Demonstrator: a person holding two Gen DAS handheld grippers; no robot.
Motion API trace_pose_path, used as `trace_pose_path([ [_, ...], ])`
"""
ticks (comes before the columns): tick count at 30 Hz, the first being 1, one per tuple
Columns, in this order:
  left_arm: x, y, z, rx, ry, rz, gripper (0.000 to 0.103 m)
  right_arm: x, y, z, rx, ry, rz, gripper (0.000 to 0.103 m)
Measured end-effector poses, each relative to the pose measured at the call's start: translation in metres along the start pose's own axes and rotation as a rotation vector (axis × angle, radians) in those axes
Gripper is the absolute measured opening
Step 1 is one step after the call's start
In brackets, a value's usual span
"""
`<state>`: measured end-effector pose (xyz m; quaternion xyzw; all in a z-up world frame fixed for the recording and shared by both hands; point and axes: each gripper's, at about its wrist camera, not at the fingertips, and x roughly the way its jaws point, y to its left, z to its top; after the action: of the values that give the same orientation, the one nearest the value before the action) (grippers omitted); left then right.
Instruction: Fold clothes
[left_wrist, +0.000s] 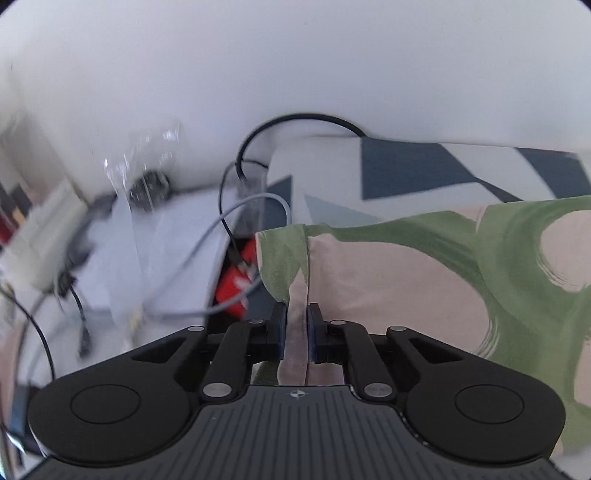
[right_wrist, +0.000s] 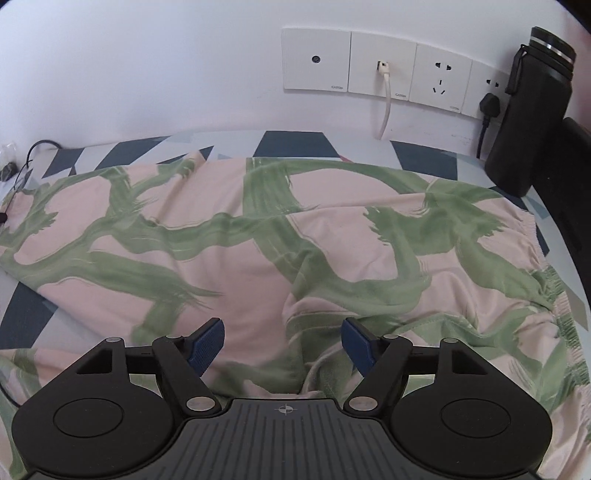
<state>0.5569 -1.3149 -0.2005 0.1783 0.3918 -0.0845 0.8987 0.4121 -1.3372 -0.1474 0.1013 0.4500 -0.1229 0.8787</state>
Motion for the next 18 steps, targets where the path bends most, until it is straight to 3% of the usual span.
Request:
trace_pose_path([
  [2,0.004,0.008,0.013,-0.035,-0.005,0.035,0.014,0.002,0.002,0.002,-0.004,0.000,0.000,0.068],
  [4,0.004,0.016,0.023,-0.055,-0.009,0.061,0.024,0.003,0.003,0.003,-0.015,-0.008,-0.005,0.068],
  [6,-0.003,0.023,0.024,-0.057,-0.004,0.036,0.057,0.004,0.003,0.003,-0.026,-0.016,-0.019,0.069],
  [8,-0.016,0.032,0.021,-0.062,-0.008,-0.035,0.063,0.007,-0.003,0.001,-0.025,-0.012,-0.038,0.071],
  [11,-0.040,0.047,0.005,-0.142,0.028,-0.128,0.063,0.013,-0.014,-0.004,0.010,0.013,-0.061,0.071],
  [14,-0.058,0.070,-0.024,-0.411,0.118,-0.245,0.062,0.018,-0.025,-0.011,0.055,0.038,-0.068,0.071],
  [17,-0.053,0.080,-0.061,-0.677,0.225,-0.309,0.036,0.022,-0.027,-0.017,0.071,0.045,-0.070,0.073],
  [18,-0.050,0.080,-0.068,-0.720,0.235,-0.312,0.036,0.023,-0.025,-0.018,0.064,0.041,-0.075,0.075],
])
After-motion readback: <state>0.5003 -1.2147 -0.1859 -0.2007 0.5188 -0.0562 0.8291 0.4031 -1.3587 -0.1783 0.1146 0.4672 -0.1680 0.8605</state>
